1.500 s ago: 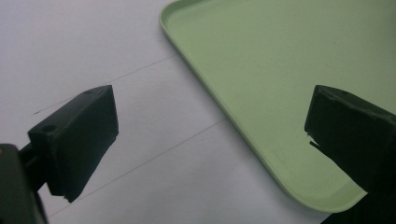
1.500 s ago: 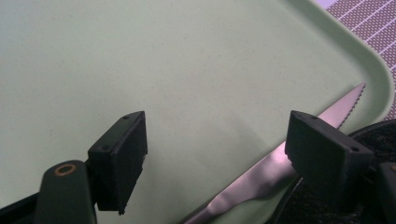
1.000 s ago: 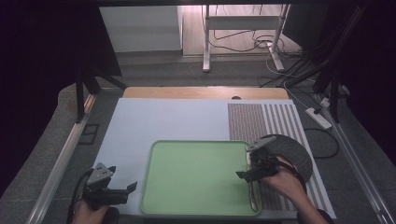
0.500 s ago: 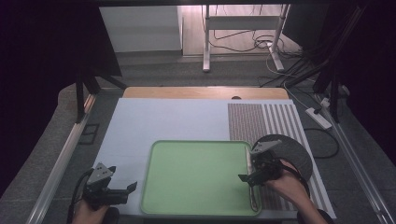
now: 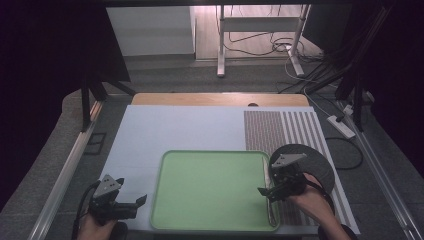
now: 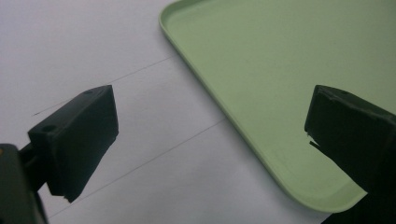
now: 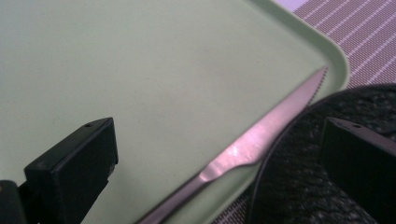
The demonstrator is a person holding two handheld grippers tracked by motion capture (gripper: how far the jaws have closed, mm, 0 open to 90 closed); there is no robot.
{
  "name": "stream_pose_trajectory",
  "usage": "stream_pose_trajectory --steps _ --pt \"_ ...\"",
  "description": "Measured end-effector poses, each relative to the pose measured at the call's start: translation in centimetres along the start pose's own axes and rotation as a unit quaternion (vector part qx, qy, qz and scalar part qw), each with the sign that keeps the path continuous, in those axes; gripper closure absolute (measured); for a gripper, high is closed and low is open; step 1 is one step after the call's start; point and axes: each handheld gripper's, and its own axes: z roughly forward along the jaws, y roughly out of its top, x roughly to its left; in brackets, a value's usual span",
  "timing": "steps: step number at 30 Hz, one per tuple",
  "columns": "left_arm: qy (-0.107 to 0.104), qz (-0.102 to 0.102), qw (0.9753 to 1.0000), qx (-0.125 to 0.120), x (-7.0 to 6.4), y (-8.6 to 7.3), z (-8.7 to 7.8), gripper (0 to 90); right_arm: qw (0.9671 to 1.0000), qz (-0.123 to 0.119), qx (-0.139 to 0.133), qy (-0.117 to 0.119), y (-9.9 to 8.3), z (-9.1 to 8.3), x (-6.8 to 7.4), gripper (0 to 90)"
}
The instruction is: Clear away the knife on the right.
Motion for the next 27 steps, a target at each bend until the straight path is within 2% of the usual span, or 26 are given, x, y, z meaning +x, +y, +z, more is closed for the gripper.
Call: stream_pose_trajectory --steps 11,18,27 --pt "-0.001 -0.002 1.0 0.0 0.1 0.0 0.0 3.7 0.9998 0.017 -0.004 -0.012 -1.1 -0.8 -0.5 0.0" --pt "-0.002 -0.001 1.0 0.0 0.1 0.0 0.0 3.7 0.9992 0.018 -0.011 -0.036 -1.7 -1.5 -0.4 0.0" --pt "-0.001 -0.001 1.0 0.0 0.0 0.0 0.0 3.7 0.9986 0.03 -0.017 -0.04 -2.6 -2.4 -0.6 0.0"
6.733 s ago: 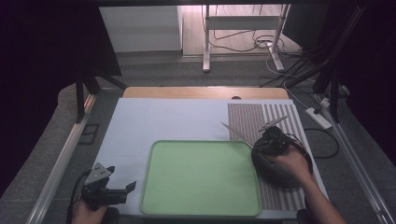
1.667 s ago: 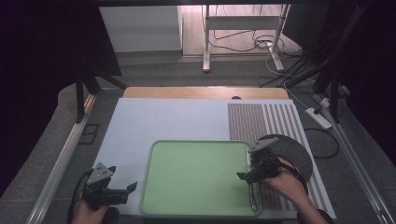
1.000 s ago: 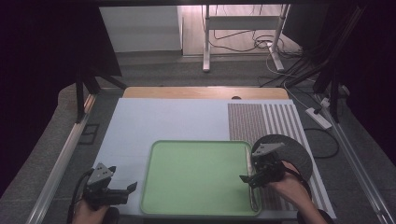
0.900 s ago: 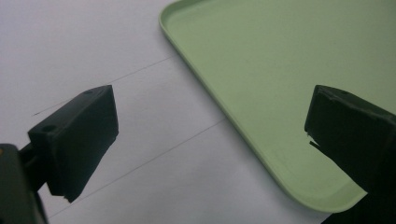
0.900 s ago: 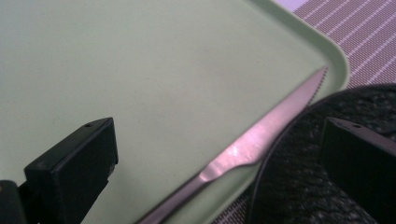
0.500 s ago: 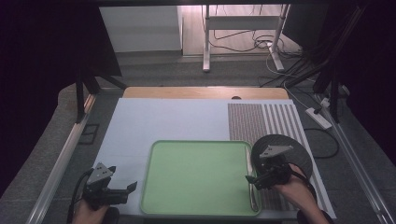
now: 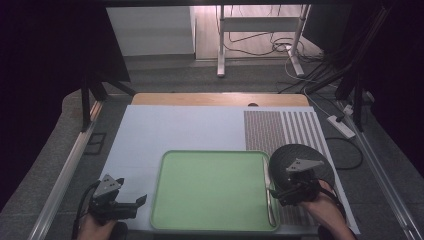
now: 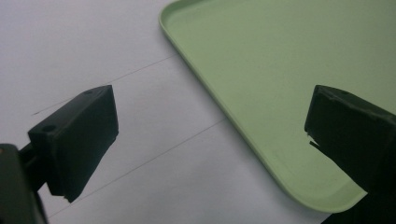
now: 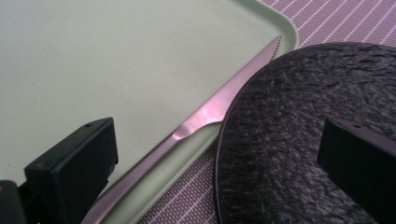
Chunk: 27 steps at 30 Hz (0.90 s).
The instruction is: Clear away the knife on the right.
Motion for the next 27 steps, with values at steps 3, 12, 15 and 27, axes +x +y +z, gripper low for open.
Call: stream_pose_trajectory --steps 3,12,15,27 --pt "0.0 0.0 1.0 0.0 0.0 0.0 0.0 3.7 1.0 0.005 -0.003 0.003 -0.3 -0.3 -0.1 0.0" --pt "-0.002 -0.003 1.0 0.0 0.1 0.0 0.0 3.7 0.9999 0.013 -0.009 0.001 -1.2 -0.9 -0.2 0.0" --pt "-0.003 -0.005 1.0 -0.001 0.1 0.0 0.0 3.7 0.9998 0.019 -0.011 0.002 -1.5 -1.2 -0.3 0.0" --pt "-0.003 -0.006 1.0 -0.001 0.1 0.0 0.0 3.7 0.9985 0.045 -0.028 -0.009 -2.3 -2.4 -0.6 0.0"
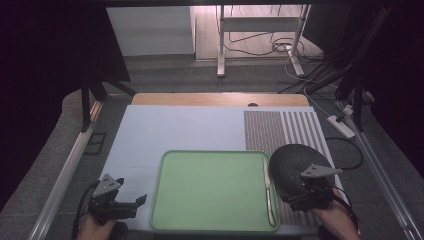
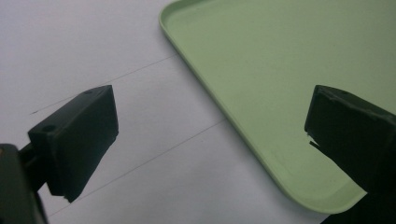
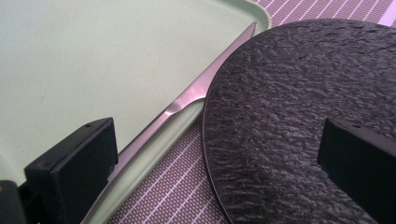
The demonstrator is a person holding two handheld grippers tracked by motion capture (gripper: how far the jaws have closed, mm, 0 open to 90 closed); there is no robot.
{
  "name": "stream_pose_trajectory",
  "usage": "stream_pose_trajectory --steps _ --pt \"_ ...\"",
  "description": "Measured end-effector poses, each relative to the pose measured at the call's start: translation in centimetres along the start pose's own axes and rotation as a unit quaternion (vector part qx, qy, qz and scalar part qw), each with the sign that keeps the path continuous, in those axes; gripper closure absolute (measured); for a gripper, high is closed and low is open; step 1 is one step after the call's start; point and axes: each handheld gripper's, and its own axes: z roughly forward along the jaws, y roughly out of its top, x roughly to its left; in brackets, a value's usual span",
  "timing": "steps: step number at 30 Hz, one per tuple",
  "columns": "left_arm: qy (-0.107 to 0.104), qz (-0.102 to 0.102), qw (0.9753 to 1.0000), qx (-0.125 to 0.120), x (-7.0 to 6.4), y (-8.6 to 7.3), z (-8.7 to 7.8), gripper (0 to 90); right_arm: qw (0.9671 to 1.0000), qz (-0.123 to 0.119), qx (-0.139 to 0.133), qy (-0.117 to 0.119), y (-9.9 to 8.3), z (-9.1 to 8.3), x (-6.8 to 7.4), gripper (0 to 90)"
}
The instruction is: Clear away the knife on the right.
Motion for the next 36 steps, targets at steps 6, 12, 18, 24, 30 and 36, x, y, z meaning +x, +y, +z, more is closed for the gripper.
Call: stream_pose_trajectory --steps 6,12,18,24,30,36 --pt "0.0 0.0 1.0 0.0 0.0 0.0 0.0 3.7 1.0 0.001 0.003 -0.005 -0.2 -0.6 -0.1 0.0" --pt "0.0 0.0 1.0 0.0 0.0 0.0 0.0 3.7 0.9999 0.004 0.004 -0.013 -0.6 -1.2 -0.3 0.0" --pt "0.0 -0.001 1.0 0.0 0.0 0.0 0.0 3.7 0.9996 0.005 0.008 -0.025 -1.0 -1.9 -0.5 0.0" --pt "0.002 0.0 1.0 0.002 0.0 0.0 0.0 3.7 0.9993 0.014 0.005 -0.034 -1.5 -2.6 -0.7 0.0" --pt "0.003 0.0 1.0 0.002 0.0 0.0 0.0 3.7 0.9988 0.016 0.009 -0.044 -1.9 -3.1 -0.7 0.0" --pt "0.003 0.001 1.0 0.003 -0.1 0.1 0.1 3.8 0.9986 0.02 0.009 -0.049 -2.2 -3.5 -0.8 0.0"
